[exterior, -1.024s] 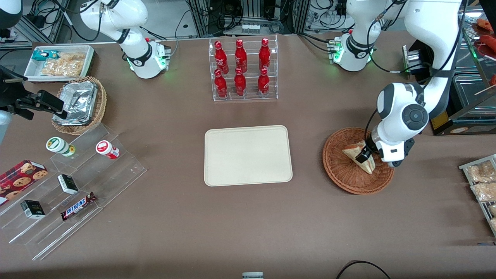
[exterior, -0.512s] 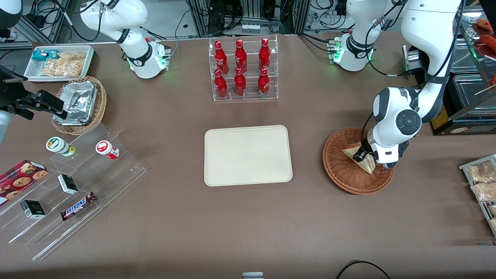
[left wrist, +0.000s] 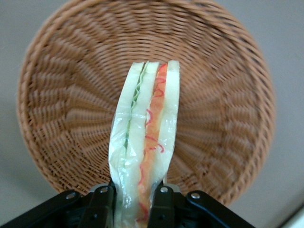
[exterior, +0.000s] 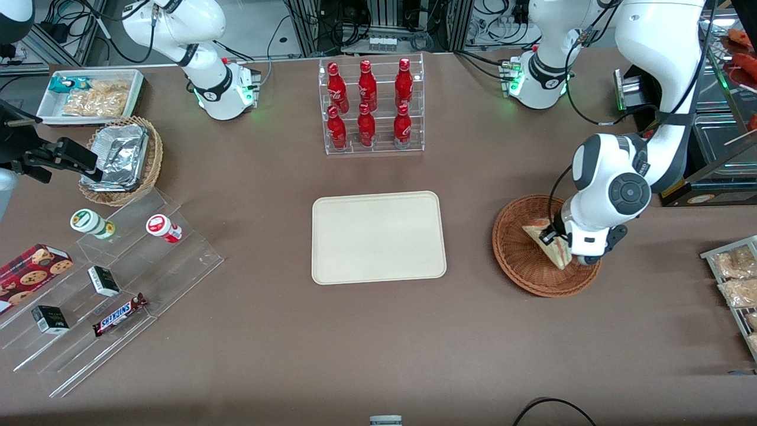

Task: Place sandwich from basket to tray
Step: 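Lift the sandwich and carry it over the cream tray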

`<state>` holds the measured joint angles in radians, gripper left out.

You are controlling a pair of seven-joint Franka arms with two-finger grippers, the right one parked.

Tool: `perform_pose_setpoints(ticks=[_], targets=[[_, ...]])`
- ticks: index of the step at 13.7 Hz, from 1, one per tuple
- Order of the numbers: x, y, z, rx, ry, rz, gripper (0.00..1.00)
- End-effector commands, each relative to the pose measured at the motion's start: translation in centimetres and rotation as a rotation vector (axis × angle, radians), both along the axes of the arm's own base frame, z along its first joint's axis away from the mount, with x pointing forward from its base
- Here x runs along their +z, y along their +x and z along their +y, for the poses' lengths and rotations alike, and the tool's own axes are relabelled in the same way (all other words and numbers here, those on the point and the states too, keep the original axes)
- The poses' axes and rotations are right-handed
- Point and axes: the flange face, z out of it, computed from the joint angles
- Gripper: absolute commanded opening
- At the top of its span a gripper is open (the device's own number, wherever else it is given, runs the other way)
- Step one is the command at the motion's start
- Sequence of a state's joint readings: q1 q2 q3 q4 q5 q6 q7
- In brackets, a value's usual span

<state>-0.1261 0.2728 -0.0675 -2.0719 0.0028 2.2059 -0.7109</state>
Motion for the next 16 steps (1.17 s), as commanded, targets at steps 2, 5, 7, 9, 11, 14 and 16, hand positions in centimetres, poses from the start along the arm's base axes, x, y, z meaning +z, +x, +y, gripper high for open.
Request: perform_pose_setpoints(ticks=[2, 5, 7, 9, 11, 14, 16], targets=[[1.7, 1.3, -4.5, -0.306, -0.038, 0.002, 0.1], [2.7, 3.0, -9.7, -0.36, -0.048, 0.046, 0.06], [2.9, 2.8, -14.4, -0.395, -0.05, 0.042, 0.03], [2.3, 2.2, -18.4, -0.4, -0.046, 0.036, 0.03], [1.3, 1.7, -23.0, -0.395, -0.043, 0.031, 0.03], [0.1, -0.2, -27.9, -0.399, -0.05, 0.027, 0.03], [-0.8, -1.3, -31.3, -0.377, -0.075, 0.035, 0.04]])
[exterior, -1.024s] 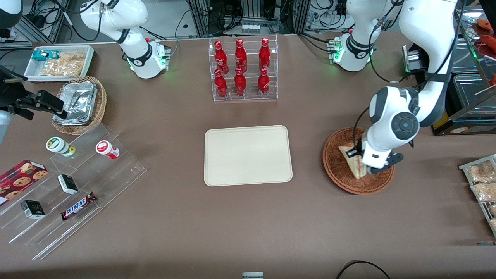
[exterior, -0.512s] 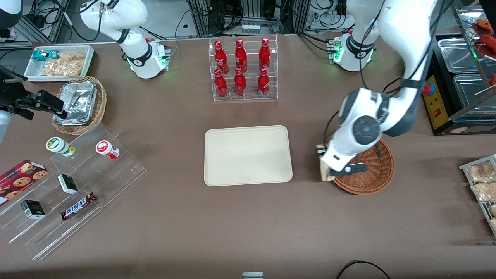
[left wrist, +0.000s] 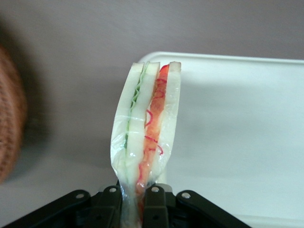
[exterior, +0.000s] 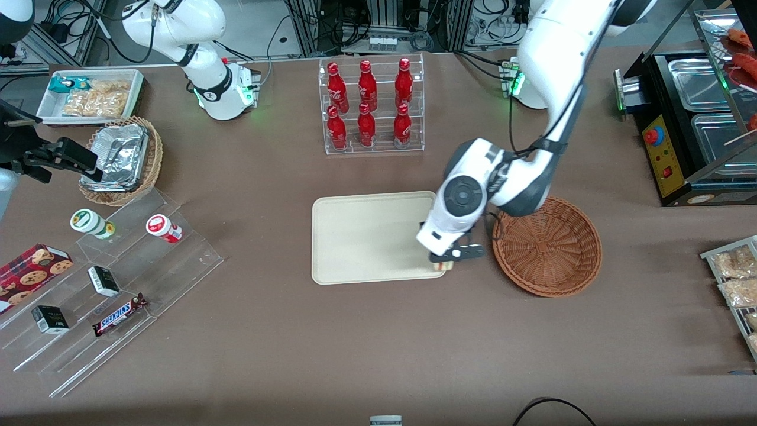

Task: Place sandwich from basket to tray
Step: 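Lift the sandwich and carry it over the cream tray, then lower the sandwich onto the tray and open the left gripper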

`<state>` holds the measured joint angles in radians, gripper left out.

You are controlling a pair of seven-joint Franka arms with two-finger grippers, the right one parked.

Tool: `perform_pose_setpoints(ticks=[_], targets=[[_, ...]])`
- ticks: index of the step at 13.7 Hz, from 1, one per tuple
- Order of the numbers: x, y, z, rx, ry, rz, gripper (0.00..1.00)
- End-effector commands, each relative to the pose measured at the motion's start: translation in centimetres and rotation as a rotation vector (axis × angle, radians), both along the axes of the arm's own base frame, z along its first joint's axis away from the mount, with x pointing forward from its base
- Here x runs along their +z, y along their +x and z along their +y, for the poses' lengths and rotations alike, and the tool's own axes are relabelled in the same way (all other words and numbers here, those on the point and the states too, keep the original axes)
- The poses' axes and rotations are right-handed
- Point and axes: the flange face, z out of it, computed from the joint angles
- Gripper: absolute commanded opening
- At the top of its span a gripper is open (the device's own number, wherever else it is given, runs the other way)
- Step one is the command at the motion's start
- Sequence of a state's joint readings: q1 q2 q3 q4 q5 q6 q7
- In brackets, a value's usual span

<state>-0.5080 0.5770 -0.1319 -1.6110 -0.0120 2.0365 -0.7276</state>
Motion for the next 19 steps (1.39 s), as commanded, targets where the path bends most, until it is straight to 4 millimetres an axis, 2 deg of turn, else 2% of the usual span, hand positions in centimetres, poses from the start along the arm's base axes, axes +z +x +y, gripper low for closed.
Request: perform_pose_setpoints(ticks=[1, 2, 5, 9, 13, 17, 18, 19], targets=[[-0.7, -0.9, -4.4, 0.021, -0.027, 0.005, 0.04], [-0.2, -1.2, -6.0, 0.029, -0.042, -0.005, 0.04], [-1.7, -2.8, -9.9, 0.035, -0.044, 0.0, 0.04], [-2.5, -4.4, -12.6, 0.016, -0.045, -0.001, 0.04], [-3.5, -4.4, -13.8, 0.02, -0.049, -0.005, 0.06], [-3.8, -3.8, -13.8, 0.027, -0.067, -0.032, 0.07], [-3.9, -3.8, -13.8, 0.026, -0.066, -0.032, 0.09], [-3.9, -3.8, -13.8, 0.025, -0.065, -0.033, 0.24]])
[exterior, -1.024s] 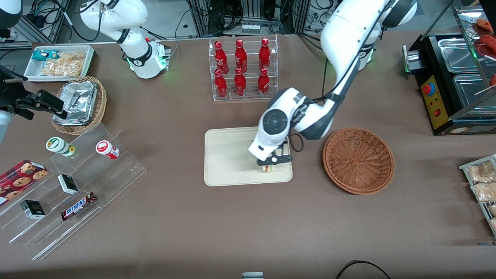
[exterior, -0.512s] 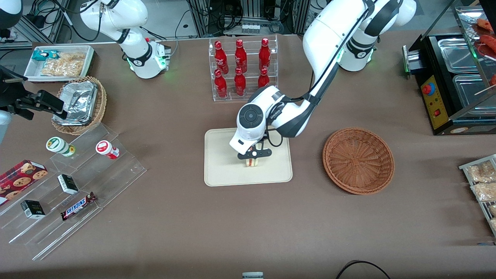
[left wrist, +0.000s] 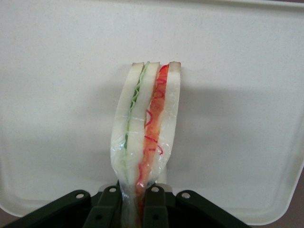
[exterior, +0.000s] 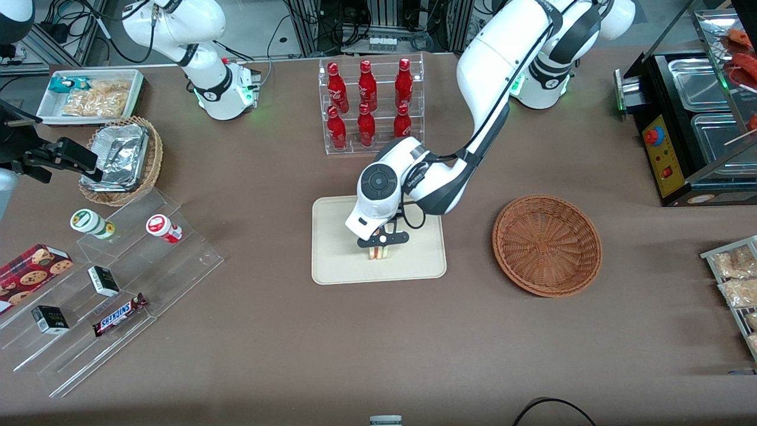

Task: Place sandwich from basket to tray
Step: 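Lower the sandwich onto the tray and open the left gripper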

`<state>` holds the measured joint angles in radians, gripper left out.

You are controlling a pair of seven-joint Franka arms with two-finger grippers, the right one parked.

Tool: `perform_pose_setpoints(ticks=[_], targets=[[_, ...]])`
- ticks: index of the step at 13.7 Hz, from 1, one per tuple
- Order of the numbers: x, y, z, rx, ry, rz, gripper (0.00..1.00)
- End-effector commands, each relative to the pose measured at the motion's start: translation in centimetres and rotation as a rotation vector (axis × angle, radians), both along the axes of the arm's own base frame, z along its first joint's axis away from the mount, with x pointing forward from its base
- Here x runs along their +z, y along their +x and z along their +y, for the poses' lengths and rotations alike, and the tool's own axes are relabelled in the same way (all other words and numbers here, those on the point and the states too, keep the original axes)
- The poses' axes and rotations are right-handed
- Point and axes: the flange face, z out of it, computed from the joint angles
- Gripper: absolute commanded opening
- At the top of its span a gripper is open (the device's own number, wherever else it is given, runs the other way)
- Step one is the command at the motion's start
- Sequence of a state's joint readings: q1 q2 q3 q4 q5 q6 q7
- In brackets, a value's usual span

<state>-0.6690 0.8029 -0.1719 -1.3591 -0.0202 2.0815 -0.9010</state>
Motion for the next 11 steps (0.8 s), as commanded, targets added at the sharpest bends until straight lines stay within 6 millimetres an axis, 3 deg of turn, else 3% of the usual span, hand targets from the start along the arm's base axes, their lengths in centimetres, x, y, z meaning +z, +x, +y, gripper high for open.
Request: perform_pose_setpoints(ticks=[1, 2, 4, 7, 11], targets=[[0.1, 0.2, -0.5, 0.015, 0.001, -0.012, 0.81], [0.0, 0.0, -0.6, 0.011, 0.005, -0.012, 1.0], [1.2, 0.4, -0.4, 0.003, -0.004, -0.025, 1.0], [5.5, 0.7, 0.4, 0.01, 0.004, -0.035, 1.0], [11.6, 3.6, 5.7, 0.05, 0.046, -0.024, 1.0]])
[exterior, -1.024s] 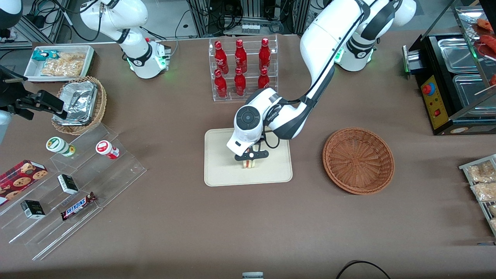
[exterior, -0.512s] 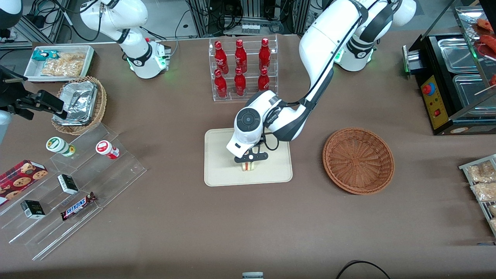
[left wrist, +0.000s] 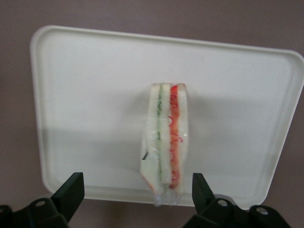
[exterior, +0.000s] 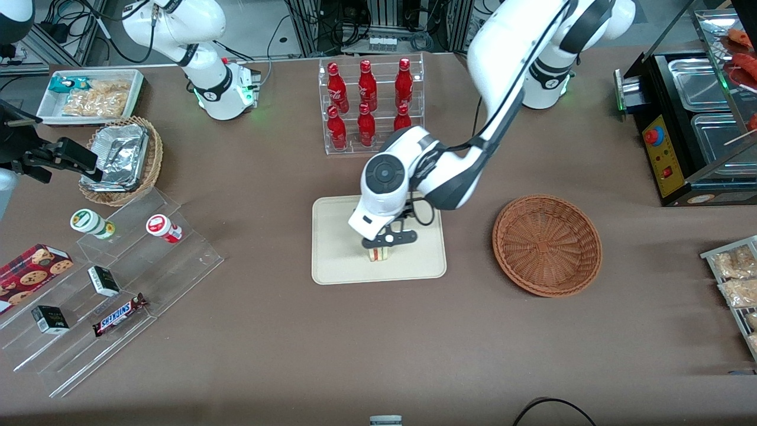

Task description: Place sandwich from basket to tray

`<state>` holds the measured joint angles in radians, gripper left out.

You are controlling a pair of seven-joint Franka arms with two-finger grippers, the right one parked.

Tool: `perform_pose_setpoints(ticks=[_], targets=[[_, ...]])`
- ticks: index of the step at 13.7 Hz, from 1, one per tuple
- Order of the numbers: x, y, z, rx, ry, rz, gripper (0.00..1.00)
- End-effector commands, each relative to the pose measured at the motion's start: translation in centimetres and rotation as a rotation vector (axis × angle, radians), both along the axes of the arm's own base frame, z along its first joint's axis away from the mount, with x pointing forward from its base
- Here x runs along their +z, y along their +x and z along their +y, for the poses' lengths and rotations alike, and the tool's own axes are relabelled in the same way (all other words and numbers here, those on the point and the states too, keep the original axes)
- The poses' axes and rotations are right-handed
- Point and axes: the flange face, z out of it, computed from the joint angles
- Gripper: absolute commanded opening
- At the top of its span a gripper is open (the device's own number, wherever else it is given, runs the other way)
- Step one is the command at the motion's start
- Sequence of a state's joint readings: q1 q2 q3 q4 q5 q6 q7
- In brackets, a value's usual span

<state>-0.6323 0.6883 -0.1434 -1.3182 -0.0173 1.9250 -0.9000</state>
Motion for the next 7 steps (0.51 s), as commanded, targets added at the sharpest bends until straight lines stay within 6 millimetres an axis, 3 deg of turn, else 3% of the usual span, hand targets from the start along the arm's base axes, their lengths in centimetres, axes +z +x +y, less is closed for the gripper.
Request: perform_pose_setpoints(ticks=[1, 4, 5, 7], targets=[[3.1, 1.4, 3.8, -0.033, 0.047, 0.003, 1.0], [5.3, 3.6, 9.4, 0.044, 0.129, 0.037, 1.0], [5.2, 4.7, 12.1, 0.08, 0.147, 0.049, 1.0], [6.0, 5.2, 15.9, 0.078, 0.15, 0.065, 1.0]])
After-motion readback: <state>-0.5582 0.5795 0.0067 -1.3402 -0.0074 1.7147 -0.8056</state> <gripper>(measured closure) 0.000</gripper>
